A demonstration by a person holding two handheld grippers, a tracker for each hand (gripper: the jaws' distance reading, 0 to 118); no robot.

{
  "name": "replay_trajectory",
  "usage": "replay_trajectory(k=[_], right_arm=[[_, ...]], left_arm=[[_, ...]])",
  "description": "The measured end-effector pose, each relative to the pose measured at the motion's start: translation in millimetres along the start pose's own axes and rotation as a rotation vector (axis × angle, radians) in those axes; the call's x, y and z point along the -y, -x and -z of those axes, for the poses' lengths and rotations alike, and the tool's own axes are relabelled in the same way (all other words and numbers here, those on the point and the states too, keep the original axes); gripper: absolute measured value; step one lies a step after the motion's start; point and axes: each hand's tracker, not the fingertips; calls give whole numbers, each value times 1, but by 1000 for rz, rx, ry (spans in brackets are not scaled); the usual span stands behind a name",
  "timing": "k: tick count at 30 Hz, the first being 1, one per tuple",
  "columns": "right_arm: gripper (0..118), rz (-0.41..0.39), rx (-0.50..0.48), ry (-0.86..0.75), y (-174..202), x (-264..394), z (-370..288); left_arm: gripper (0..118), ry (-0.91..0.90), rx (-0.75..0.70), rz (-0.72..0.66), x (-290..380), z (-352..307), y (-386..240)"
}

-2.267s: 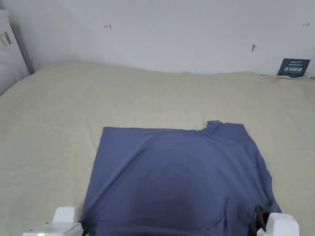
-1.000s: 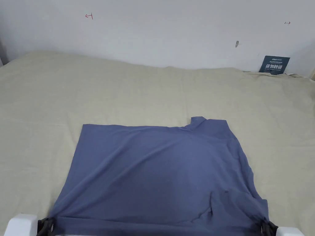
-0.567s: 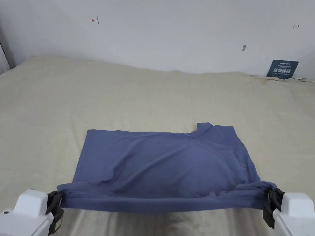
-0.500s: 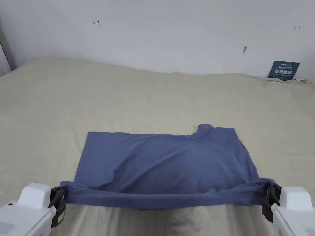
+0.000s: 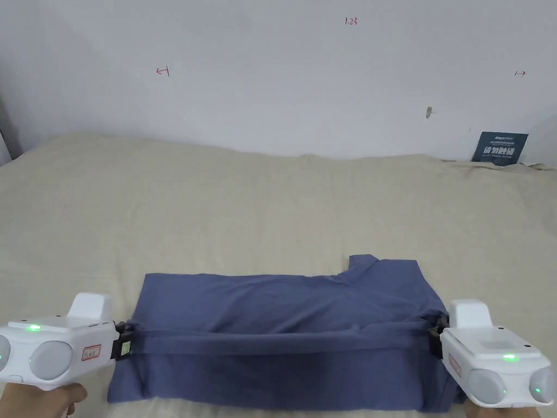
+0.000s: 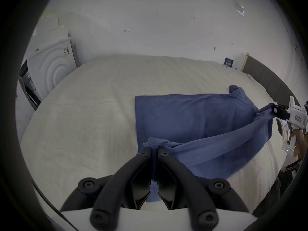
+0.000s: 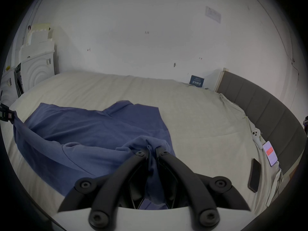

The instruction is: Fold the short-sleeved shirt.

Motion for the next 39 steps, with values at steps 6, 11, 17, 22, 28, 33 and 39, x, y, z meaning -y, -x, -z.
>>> replay_trajectory(k=[6, 11, 17, 22, 28, 33, 39], right_arm=[[6, -14, -17, 96, 7, 6, 42], [6, 20, -25, 142, 3, 17, 54], [19, 106, -33, 67, -2, 16, 28], [48, 123, -53, -59, -1, 14, -20], [48, 136, -57, -156, 14, 24, -81], [14, 144, -49, -249, 34, 40, -129], [0, 143, -31, -293, 54, 63, -173]], left_arm=[[3, 83, -19, 7, -4, 28, -4], [3, 101, -21, -9, 0, 39, -6], [14, 41, -6, -23, 1, 20, -5], [55, -101, 10, 5, 8, -24, -9], [50, -269, -13, 20, 39, -69, -26], [28, -355, -82, 15, 77, -81, -29], [0, -381, -84, -44, 115, -101, -43]])
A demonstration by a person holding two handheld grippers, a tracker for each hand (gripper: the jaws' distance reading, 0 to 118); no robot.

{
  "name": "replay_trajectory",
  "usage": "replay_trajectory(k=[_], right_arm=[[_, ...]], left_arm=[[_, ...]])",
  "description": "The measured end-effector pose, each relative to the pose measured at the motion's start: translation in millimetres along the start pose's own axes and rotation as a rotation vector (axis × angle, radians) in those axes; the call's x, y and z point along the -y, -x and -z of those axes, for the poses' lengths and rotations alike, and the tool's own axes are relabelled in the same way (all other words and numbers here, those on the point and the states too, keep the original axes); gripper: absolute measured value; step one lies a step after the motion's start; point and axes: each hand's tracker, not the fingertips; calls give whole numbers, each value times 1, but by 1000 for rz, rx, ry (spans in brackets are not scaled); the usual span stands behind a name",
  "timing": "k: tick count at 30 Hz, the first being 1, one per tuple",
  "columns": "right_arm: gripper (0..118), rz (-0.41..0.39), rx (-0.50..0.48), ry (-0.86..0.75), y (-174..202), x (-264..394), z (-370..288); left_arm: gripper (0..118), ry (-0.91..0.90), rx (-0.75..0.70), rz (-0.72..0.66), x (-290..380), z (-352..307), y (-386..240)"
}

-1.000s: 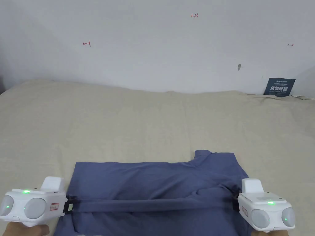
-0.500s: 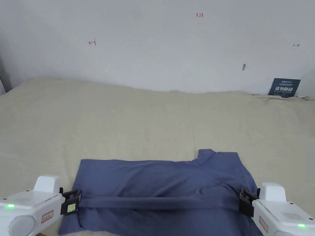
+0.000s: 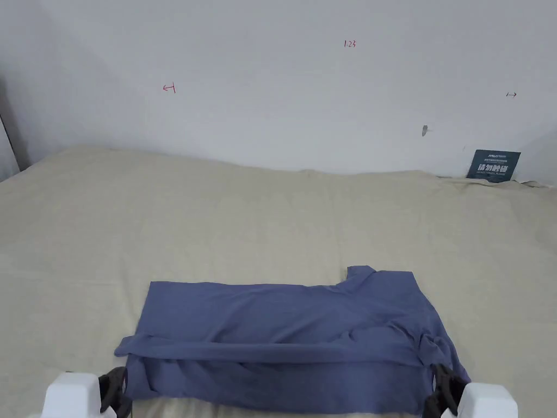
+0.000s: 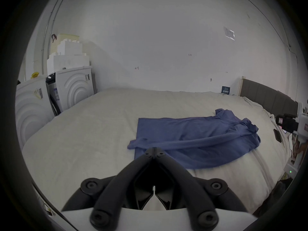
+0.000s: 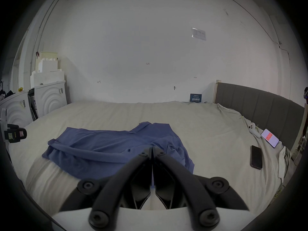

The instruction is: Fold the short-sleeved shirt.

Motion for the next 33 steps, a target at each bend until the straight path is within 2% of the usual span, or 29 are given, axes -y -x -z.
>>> replay_trajectory(k=[5, 8, 13, 19, 21, 23, 24, 28, 31, 33], right_arm=[[0, -4, 0, 16, 7, 6, -18], [0, -15, -1, 25, 11, 9, -20], [0, -20, -5, 35, 10, 9, -17], [0, -51, -8, 46, 12, 11, -15], [0, -55, -7, 53, 11, 13, -14], [0, -59, -7, 62, 11, 15, -12], [0, -61, -6, 66, 11, 16, -12], [0, -62, -5, 78, 10, 20, -9], [0, -63, -3, 85, 9, 21, -7], [0, -62, -3, 91, 7, 22, -6]], left_arm=[[0, 39, 10, -50, 16, -9, 4], [0, 141, 54, -122, 16, 8, 16], [0, 259, 47, -225, 5, 52, 36], [1, 360, 56, -228, -17, 76, 30], [25, 394, 41, -230, -22, 78, 23], [61, 419, 20, -229, -26, 88, 28], [69, 436, 6, -227, -26, 91, 27], [70, 521, -26, -197, -18, 111, 26], [60, 584, -77, -189, -11, 119, 21], [58, 560, -92, -156, -12, 114, 14]])
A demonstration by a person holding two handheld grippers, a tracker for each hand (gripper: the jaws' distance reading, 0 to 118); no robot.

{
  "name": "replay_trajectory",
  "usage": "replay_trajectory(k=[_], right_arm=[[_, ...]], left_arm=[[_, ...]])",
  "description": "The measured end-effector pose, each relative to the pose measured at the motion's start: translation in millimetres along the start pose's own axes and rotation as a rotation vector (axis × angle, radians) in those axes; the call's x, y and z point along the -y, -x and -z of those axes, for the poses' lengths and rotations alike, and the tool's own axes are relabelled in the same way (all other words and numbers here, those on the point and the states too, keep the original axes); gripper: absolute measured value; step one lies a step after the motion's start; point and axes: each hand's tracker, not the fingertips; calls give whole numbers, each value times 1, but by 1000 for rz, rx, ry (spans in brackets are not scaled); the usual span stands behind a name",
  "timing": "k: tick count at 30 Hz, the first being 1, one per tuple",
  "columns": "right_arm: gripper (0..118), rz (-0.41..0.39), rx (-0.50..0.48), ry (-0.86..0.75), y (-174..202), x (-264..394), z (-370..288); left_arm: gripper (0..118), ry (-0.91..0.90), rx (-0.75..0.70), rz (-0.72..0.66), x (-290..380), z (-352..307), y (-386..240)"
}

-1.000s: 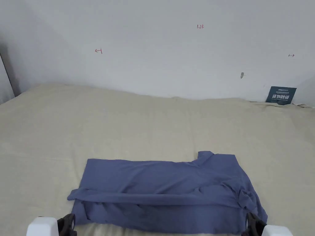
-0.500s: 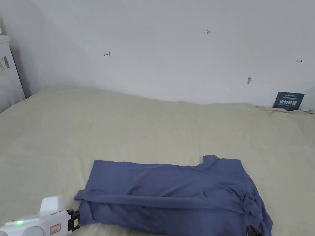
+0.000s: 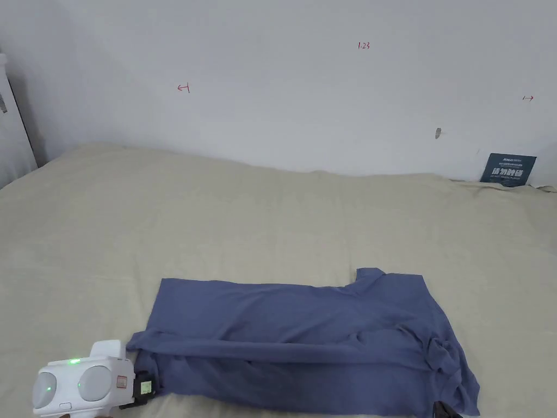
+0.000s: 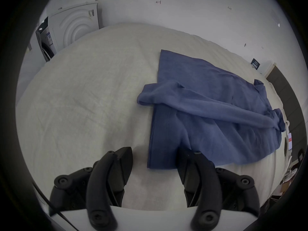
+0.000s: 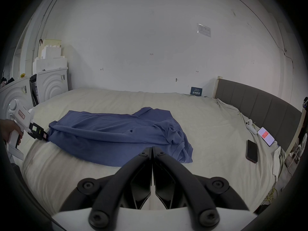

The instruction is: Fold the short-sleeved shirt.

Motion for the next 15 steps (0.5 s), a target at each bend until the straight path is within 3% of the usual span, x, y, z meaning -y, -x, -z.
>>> replay_trajectory(k=[1, 5, 6, 10, 15], right_arm=[[0, 3, -1, 1, -1, 0, 0], [0, 15, -1, 20, -4, 2, 7], [0, 23, -2, 27, -6, 3, 9], [0, 56, -7, 60, -11, 8, 18], [1, 80, 2, 107, -24, 10, 33]], left_arm=[[58, -3, -18, 9, 0, -3, -4], [13, -37, -9, 64, 6, -14, -10], [8, -31, 1, 67, 3, -9, -6], [2, -54, 47, 68, 3, -14, 7], [2, -152, 48, 163, 7, -39, 16]])
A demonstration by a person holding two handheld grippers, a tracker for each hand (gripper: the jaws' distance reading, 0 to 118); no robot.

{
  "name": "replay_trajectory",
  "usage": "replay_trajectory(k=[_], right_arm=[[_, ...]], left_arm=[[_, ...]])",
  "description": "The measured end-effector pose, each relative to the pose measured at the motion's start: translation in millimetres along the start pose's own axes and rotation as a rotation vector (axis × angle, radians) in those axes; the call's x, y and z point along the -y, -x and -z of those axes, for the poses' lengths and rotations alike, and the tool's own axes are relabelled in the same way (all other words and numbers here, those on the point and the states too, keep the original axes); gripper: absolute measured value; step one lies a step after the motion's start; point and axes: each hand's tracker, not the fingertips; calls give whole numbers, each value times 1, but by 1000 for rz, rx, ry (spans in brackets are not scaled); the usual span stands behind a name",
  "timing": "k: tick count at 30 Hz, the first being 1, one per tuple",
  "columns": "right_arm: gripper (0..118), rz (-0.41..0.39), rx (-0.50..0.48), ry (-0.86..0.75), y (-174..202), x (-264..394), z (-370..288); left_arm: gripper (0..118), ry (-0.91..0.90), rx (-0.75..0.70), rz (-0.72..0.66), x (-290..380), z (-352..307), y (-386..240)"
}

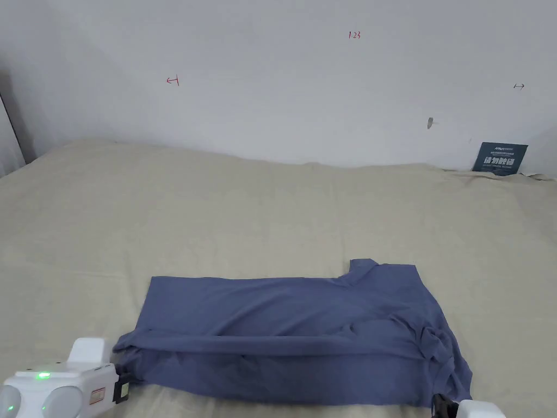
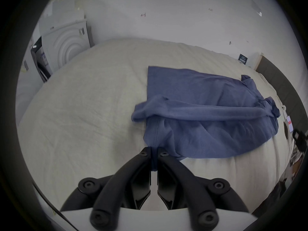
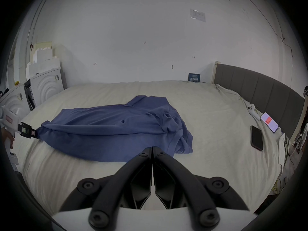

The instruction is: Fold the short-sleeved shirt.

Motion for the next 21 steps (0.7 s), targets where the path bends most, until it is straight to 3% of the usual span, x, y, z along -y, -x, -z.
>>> replay_trajectory(k=[6, 7, 8, 10, 11, 18, 19, 21], right_arm=[[4, 9, -1, 72, -23, -10, 31], [12, 15, 0, 72, -27, -11, 38], [31, 15, 2, 84, -32, -13, 47], [58, 8, 9, 167, -40, -15, 70], [65, 16, 0, 204, -44, -16, 81], [65, -7, 0, 375, -54, -5, 137], [62, -7, -23, 394, -55, -2, 140], [40, 16, -73, 364, -57, 1, 139]], left_arm=[[2, -65, 30, 42, 5, -21, 16], [2, -67, 32, 52, 5, -21, 15], [2, -82, 37, 68, 7, -23, 15], [2, -78, 40, 82, 6, -23, 15], [2, -79, 40, 85, 7, -21, 15], [2, -73, 34, 70, 8, -13, 11], [2, -70, 32, 64, 9, -13, 10], [2, -66, 33, 46, 10, -10, 11]])
